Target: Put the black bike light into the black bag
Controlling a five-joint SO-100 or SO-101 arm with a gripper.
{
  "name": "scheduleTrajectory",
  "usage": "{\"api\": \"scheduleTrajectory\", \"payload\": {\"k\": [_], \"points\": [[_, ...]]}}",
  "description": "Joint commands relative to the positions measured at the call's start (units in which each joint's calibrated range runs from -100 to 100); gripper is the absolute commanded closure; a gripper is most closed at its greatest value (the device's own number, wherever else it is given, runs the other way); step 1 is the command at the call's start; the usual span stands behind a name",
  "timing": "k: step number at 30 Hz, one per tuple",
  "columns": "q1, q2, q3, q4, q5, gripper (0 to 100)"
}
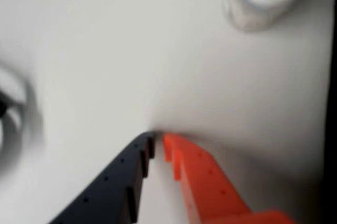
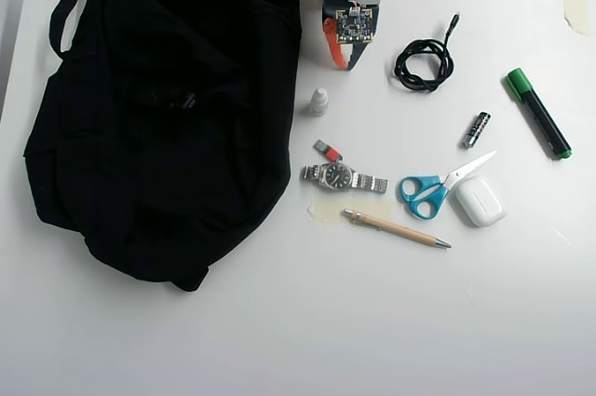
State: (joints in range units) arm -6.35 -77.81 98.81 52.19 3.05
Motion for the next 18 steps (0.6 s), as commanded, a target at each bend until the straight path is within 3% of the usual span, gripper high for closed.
{"api": "scheduleTrajectory", "payload": {"k": [1, 5, 18], "points": [[2.38, -13.72, 0.84, 10.77, 0.30, 98], [2.68, -22.19, 0.48, 19.38, 0.41, 98], [3.28, -21.52, 0.48, 19.90, 2.72, 98]]}}
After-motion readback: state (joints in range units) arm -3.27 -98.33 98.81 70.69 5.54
